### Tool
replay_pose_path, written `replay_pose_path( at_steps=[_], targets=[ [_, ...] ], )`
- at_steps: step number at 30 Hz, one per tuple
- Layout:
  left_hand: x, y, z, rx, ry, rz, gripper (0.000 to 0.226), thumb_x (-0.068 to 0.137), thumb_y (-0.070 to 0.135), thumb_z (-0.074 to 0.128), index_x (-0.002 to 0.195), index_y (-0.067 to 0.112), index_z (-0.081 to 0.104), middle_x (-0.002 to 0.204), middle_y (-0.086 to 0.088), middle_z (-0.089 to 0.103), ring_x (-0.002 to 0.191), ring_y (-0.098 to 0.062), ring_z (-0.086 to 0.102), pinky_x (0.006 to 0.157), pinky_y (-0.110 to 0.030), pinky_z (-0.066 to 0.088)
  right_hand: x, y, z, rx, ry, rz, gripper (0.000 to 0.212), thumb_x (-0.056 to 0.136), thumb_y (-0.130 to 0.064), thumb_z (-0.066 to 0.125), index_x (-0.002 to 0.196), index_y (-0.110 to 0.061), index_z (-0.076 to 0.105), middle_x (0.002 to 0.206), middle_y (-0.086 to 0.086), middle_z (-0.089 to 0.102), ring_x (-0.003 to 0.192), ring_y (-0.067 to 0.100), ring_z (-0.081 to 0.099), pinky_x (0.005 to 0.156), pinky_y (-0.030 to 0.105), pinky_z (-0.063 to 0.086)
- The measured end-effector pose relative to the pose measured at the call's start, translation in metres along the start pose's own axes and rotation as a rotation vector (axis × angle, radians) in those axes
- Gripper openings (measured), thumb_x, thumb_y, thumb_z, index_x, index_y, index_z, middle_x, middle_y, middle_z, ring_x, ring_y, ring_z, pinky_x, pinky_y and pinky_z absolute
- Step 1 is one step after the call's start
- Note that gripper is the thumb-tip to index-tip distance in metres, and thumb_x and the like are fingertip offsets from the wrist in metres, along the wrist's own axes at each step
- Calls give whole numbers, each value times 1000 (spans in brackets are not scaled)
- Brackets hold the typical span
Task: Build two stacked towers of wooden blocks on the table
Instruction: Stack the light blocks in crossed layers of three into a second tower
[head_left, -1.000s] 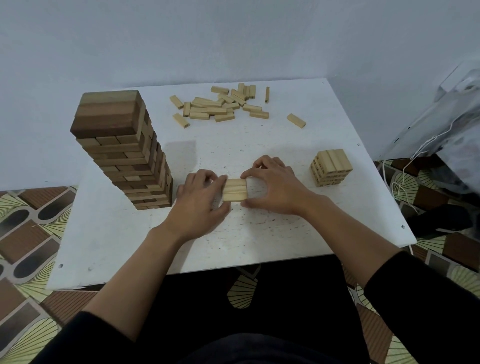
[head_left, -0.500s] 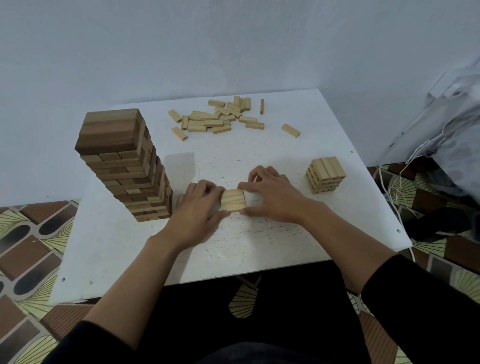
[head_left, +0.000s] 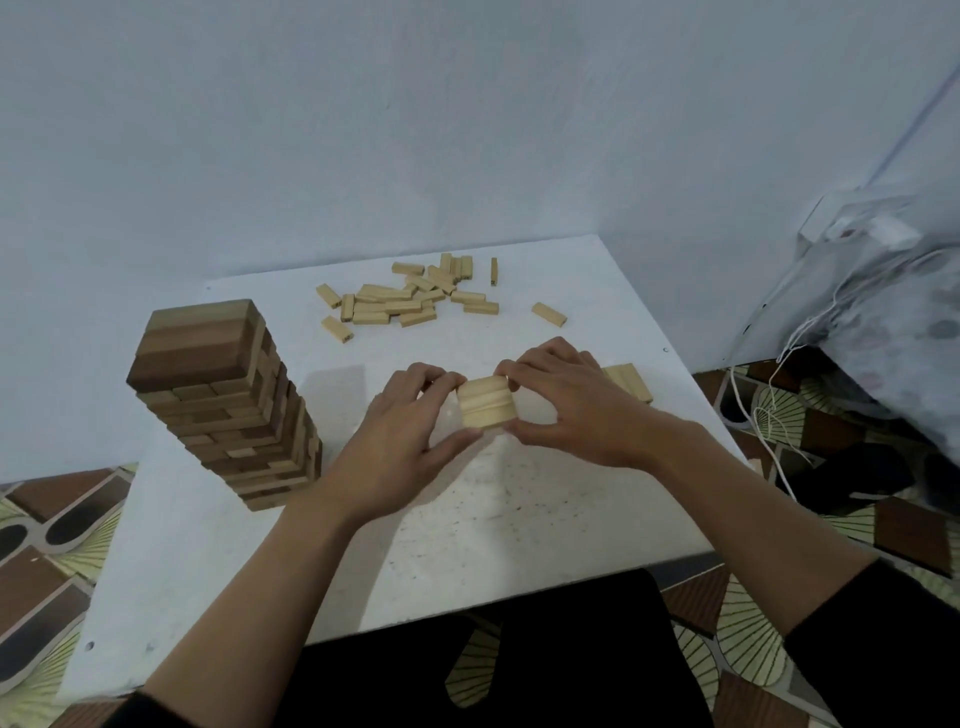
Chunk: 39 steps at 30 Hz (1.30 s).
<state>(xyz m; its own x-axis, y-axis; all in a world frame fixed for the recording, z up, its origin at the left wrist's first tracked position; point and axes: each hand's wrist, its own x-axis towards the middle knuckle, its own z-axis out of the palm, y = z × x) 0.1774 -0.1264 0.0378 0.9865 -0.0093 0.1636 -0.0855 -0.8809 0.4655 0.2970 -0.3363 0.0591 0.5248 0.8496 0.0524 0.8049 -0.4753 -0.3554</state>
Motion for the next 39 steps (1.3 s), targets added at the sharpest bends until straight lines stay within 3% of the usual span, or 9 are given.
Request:
replay_pose_path(
  at_steps=[4,7,14,21,26,31,39],
  targets=[
    [27,24,-2,-20,21,47,52,94,59,52,134,25,51,127,8,46,117,-11,41,100,-37,40,-12,24,-23,83,25,38,54,88,-66,47,133,-36,47,117,-19,47,119,4,30,104,36,31],
    [49,42,6,-13,30,73,51,93,59,56,131,26,52,124,9,47,114,-12,40,99,-39,38,-22,44,-37,120,40,83,47,93,-54,62,135,-37,49,117,-20,47,119,4,30,105,40,33],
    [85,74,38,-12,33,73,51,92,62,56,131,28,53,125,9,48,116,-12,39,96,-38,30,-44,90,-55,161,6,175,50,90,-48,67,136,-40,50,122,-17,49,124,6,30,109,44,33],
    [102,84,63,-33,11,10,54,88,64,60,131,31,54,123,11,46,118,-10,35,97,-37,27,-53,115,-57,215,-65,223,55,90,-44,69,142,-35,49,129,-12,48,128,9,29,103,36,38],
    [104,84,75,-44,34,-6,54,86,64,64,129,32,57,120,12,46,115,-8,35,90,-34,23,-53,129,-50,244,-73,220,55,90,-42,71,141,-37,50,128,-14,47,127,7,28,103,32,33],
    [101,80,78,-41,46,-4,67,76,77,49,125,33,59,117,13,45,113,-8,37,91,-37,27,-50,135,-43,261,-81,207,55,87,-46,71,138,-42,51,124,-20,46,126,5,29,107,35,33],
    [101,81,79,-40,23,-22,53,83,62,69,126,33,59,119,11,43,117,-10,36,94,-38,27,-52,138,-40,263,-87,209,57,87,-46,73,139,-41,51,124,-21,46,125,2,29,107,37,35]
  ],
)
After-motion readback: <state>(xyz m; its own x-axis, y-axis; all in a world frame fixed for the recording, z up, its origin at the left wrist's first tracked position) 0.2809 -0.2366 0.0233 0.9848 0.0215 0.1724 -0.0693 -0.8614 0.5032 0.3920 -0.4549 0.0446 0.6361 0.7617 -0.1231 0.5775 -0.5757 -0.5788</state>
